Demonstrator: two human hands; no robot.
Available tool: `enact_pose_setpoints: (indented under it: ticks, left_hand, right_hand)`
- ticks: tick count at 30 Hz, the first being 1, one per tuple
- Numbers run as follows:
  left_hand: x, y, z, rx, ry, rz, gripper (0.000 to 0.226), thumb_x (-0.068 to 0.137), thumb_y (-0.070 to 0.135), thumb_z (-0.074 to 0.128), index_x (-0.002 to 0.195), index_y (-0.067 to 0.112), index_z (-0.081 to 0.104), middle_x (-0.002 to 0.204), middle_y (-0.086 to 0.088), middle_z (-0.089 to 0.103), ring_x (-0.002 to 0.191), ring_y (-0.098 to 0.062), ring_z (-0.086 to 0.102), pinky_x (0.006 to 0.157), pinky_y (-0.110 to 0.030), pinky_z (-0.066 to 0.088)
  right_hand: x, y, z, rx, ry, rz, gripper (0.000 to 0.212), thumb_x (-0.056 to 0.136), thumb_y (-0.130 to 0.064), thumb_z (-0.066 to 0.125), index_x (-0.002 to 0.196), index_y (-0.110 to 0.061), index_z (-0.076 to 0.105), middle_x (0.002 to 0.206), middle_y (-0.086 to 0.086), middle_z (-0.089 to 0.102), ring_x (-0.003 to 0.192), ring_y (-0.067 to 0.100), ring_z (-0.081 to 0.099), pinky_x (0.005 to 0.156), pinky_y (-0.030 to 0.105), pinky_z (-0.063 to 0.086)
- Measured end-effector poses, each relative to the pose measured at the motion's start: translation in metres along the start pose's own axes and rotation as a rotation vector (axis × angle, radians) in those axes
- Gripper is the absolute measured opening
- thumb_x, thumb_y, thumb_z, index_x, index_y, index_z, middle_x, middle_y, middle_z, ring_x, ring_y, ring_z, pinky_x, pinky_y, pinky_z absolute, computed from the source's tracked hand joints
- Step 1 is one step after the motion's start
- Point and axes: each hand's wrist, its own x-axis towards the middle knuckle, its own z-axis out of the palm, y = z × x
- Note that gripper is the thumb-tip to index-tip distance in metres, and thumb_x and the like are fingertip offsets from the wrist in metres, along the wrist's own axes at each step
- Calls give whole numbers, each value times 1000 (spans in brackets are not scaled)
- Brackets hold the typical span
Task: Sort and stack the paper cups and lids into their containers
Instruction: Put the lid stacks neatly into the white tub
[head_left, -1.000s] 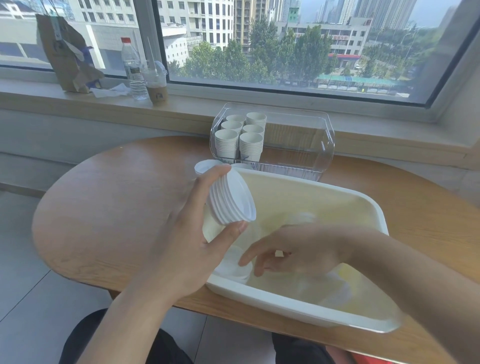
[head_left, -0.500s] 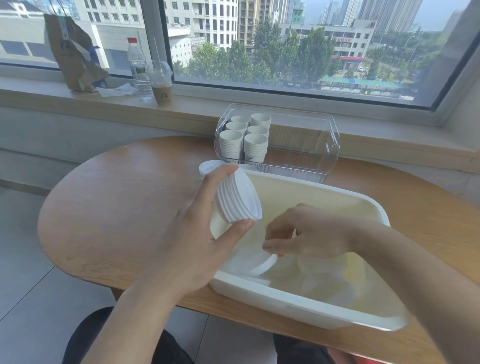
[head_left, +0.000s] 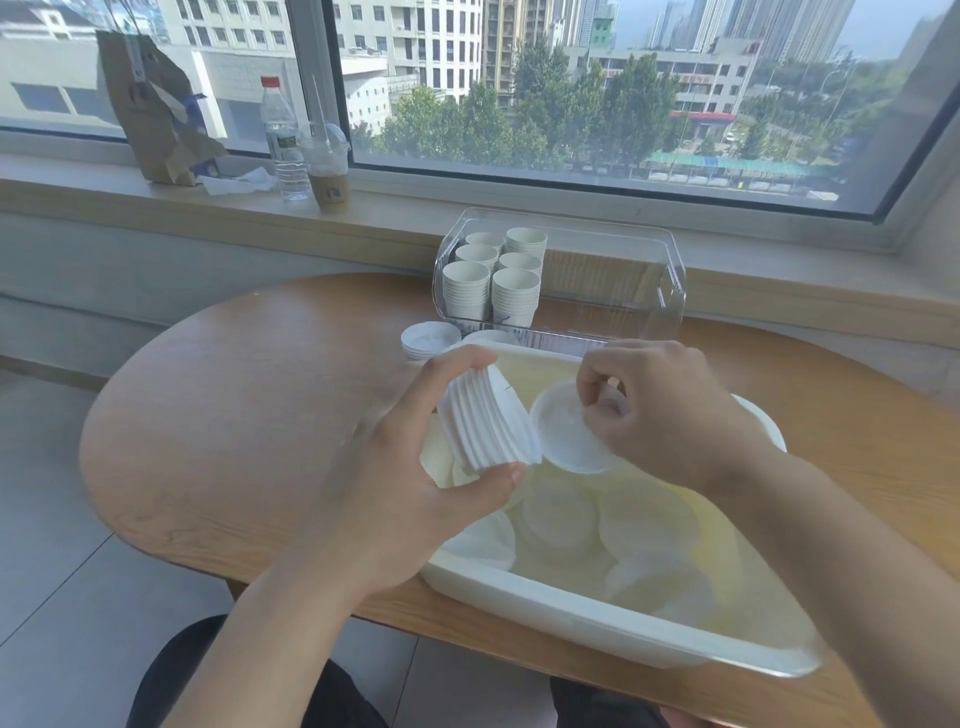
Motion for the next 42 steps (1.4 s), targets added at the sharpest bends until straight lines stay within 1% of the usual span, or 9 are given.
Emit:
enact_pose_setpoints:
  ticks: [5, 8, 17, 22, 27, 31, 35, 39, 42]
  left_hand:
    - [0, 2, 0, -19, 14, 18, 71, 71, 68, 73, 135, 66, 42, 129, 36, 52, 122, 3, 52, 94, -30, 45]
    - [-1, 3, -1, -33, 17, 14, 70, 71, 67, 72, 134, 66, 41, 127, 33, 54, 121, 2, 53, 93, -27, 44]
    - [-3, 5, -3, 14, -13, 18, 72, 70, 73, 69, 135, 70, 37, 134, 39, 48, 124, 6, 50, 99, -44, 49]
    - [-4, 4, -3, 22, -10, 40, 72, 72, 72, 70, 136, 69, 39, 136, 43, 45, 128, 13, 45, 100, -39, 46]
    - [-5, 6, -3, 28, 7, 38, 70, 71, 72, 69, 133, 70, 38, 135, 44, 44, 123, 15, 45, 92, -22, 41]
    - [-5, 7, -3, 19, 1, 22, 70, 71, 72, 69, 135, 68, 38, 135, 40, 47, 125, 9, 48, 93, -33, 47]
    - [-5, 10, -4, 15, 16, 8, 70, 71, 74, 68, 133, 71, 36, 135, 38, 49, 125, 5, 51, 98, -42, 50]
    - [-4, 9, -3, 10, 13, -6, 70, 72, 77, 67, 134, 73, 33, 134, 41, 48, 124, 9, 49, 100, -43, 48]
    - [-2, 8, -3, 0, 6, -16, 72, 74, 75, 68, 137, 70, 35, 136, 37, 50, 126, 6, 49, 102, -43, 47]
  right_hand:
    - [-1, -4, -4, -29, 256, 0, 12, 77, -8, 67, 77, -20, 66, 80, -4, 64, 67, 26, 55, 64, 38, 50]
    - [-2, -5, -6, -43, 305, 10, 10, 79, -9, 68, 80, -18, 67, 82, -3, 64, 69, 31, 58, 65, 41, 52]
    - [-2, -12, -2, 13, 185, -51, 13, 80, -4, 68, 80, -17, 70, 84, -6, 64, 67, 24, 59, 68, 38, 52]
    - [-3, -11, 2, 22, 179, -84, 16, 78, -1, 67, 81, -17, 70, 81, -7, 63, 64, 20, 50, 62, 32, 41]
    - [-4, -10, 2, 10, 213, -98, 18, 76, 0, 70, 81, -17, 70, 82, -5, 66, 64, 25, 55, 62, 36, 49]
    - [-2, -7, 4, 32, 220, -56, 16, 79, -6, 70, 82, -21, 70, 80, -8, 65, 62, 11, 53, 63, 32, 47]
    - [-1, -4, 5, 199, 205, 36, 20, 85, -7, 69, 82, -27, 71, 78, -18, 64, 73, 2, 58, 64, 8, 38]
    - [1, -6, 2, 344, 111, 40, 27, 93, -10, 54, 86, -22, 77, 71, -14, 68, 64, 4, 58, 60, 11, 40]
    - [2, -7, -2, 574, 26, 61, 36, 83, -17, 38, 78, -7, 73, 59, -8, 59, 49, 7, 50, 53, 22, 43]
